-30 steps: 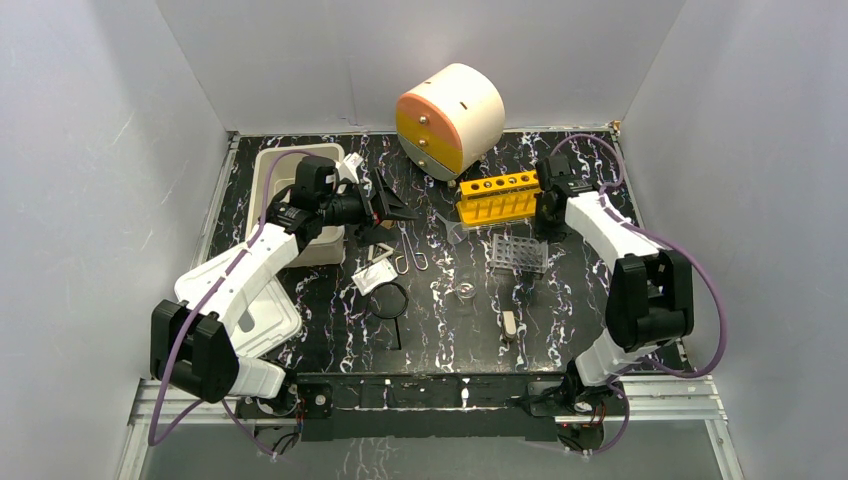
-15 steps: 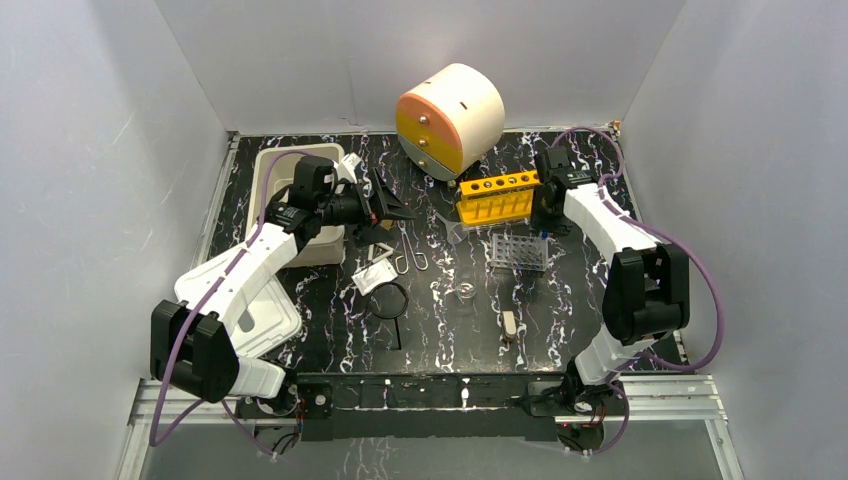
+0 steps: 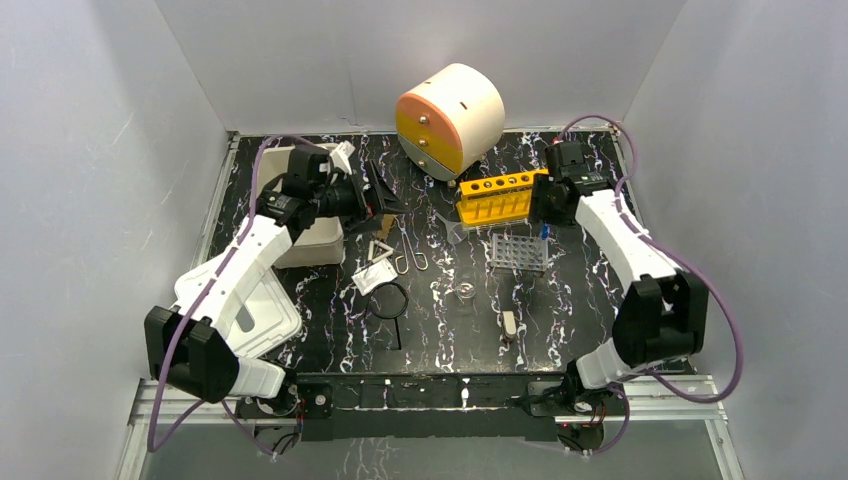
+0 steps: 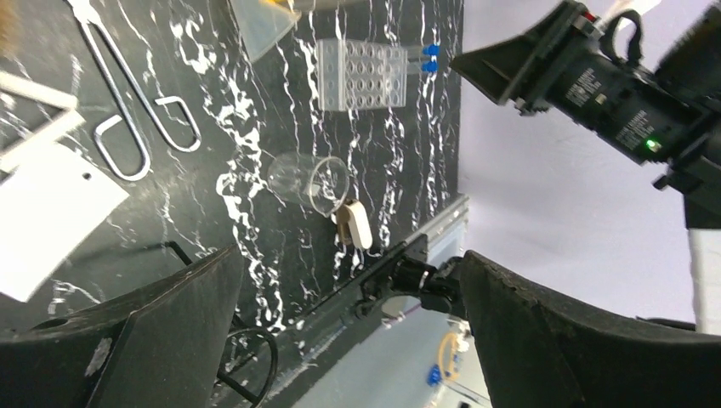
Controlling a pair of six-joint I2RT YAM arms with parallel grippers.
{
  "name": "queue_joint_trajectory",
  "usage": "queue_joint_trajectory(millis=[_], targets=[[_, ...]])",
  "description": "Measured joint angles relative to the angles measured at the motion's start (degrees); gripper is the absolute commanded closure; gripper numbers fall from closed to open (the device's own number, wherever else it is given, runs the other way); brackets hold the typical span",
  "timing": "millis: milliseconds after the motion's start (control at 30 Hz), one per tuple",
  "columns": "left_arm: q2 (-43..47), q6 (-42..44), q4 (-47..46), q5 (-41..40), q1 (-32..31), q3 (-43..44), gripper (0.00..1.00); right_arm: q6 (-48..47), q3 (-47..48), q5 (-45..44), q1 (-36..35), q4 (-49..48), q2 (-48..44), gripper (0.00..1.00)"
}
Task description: Organize the chemistry lab equipment
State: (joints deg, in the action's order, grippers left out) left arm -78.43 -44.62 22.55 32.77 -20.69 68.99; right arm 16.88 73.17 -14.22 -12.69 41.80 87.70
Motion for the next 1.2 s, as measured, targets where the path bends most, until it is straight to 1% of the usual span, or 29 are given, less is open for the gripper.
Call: queue_joint_trajectory(millis=[100,167,267,333,500,700,900,1000,1100,1200], targets=[[0.5,3.6,2.9,-4.0,0.0,4.2,0.02,0.0,0.2,1.6,0.0,-1.0,-3.7,0.33],[1.4,5.4,4.1,-6.1,0.1,5.5,0.02,-0.2,0.2,3.6,0.1,-2.2,-6.8,0.33],[3.3,8.0,6.3,-9.2,0.2,6.2,0.02,-0.2,1.1,6.4,0.1,-2.8,-9.0,0.36],[4.1,9.0,7.2,-10.5,0.2,6.2,0.02,-0.4,2.3,8.3,0.1,-3.0,-8.7,0.36],[4.2,10.2,8.0,-11.6,0.2,6.3,0.02,-1.9,4.9,11.4,-1.2,-4.4,-4.3,0.36],[3.1,9.6,7.0,-12.2,0.2,6.7,0.02,-4.5,5.3,11.0,-6.0,-9.0,3.4,0.39],[-1.5,5.9,2.9,-12.8,0.2,6.9,0.02,-8.5,2.6,8.4,-10.3,-17.2,7.9,0.41],[-4.8,5.2,2.0,-13.3,0.2,8.4,0.02,-9.8,2.3,8.1,-11.8,-19.9,10.3,0.45],[-8.4,5.2,1.0,-14.2,0.2,11.1,0.02,-10.5,1.7,7.8,-12.6,-22.3,11.6,0.51],[-9.8,5.2,0.3,-15.0,0.2,12.3,0.02,-11.0,0.8,6.4,-13.2,-24.0,12.3,0.54]])
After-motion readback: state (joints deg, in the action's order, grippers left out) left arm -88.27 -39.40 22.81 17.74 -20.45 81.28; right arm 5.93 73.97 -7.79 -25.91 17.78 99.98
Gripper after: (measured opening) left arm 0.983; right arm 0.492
